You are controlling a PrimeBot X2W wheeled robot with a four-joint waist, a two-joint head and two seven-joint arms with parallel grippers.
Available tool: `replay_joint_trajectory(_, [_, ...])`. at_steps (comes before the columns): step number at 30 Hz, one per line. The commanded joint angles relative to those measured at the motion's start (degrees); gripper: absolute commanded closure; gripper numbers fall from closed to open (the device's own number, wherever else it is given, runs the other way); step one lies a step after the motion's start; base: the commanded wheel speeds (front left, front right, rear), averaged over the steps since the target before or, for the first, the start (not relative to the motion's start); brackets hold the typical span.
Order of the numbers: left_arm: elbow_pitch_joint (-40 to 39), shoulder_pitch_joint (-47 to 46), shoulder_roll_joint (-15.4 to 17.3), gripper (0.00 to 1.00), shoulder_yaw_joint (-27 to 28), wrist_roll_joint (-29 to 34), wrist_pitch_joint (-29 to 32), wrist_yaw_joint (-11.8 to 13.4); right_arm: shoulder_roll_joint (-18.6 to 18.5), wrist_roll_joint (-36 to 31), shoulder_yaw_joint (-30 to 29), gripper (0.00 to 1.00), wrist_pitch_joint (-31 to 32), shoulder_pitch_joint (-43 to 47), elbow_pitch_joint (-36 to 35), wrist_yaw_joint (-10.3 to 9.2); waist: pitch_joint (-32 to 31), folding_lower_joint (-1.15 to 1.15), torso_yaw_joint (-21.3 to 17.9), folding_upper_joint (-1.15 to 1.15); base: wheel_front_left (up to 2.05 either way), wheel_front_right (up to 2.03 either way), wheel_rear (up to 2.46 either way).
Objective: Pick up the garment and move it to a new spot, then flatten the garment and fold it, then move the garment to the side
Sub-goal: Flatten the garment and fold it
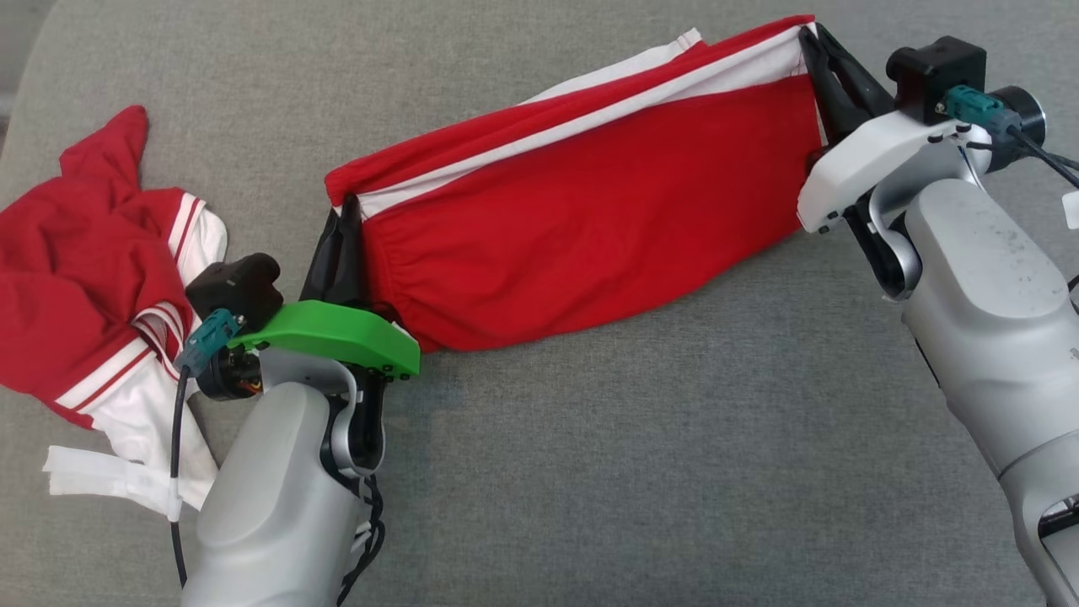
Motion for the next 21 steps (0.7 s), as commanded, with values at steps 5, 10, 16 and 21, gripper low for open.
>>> replay_joint_trajectory(5, [-1.2, -2.3, 0.4, 1.00, -2.1, -3.0, 0.0, 2.1, 0.1, -1.8, 1.3, 1.00, -0.2, -4.6, 3.8, -0.12, 5.6, 0.00, 4.9, 0.00, 0.00, 0.00, 0.00])
replay_joint_trajectory(10, [-1.8, -3.4, 0.4, 0.00, -4.0, -2.7, 0.0, 3.0, 0.5, -2.9, 0.3, 0.60, -0.2, -7.3, 7.0, -0.12, 6.7, 0.00, 5.7, 0.00, 0.00, 0.00, 0.00])
replay_joint_trajectory(16, [-2.0, -3.2, 0.4, 0.00, -4.6, -1.4, 0.0, 3.6, 1.2, -3.8, -1.8, 0.00, -0.2, -6.4, 6.4, -0.12, 6.9, 0.00, 5.4, 0.00, 0.00, 0.00, 0.00])
replay_joint_trajectory(21, [-2.0, -1.4, 0.4, 0.00, -3.8, -0.1, 0.0, 3.9, 1.6, -1.6, -2.7, 0.00, -0.2, -4.2, 6.5, -0.11, 5.9, 0.00, 4.6, 0.00, 0.00, 0.00, 0.00])
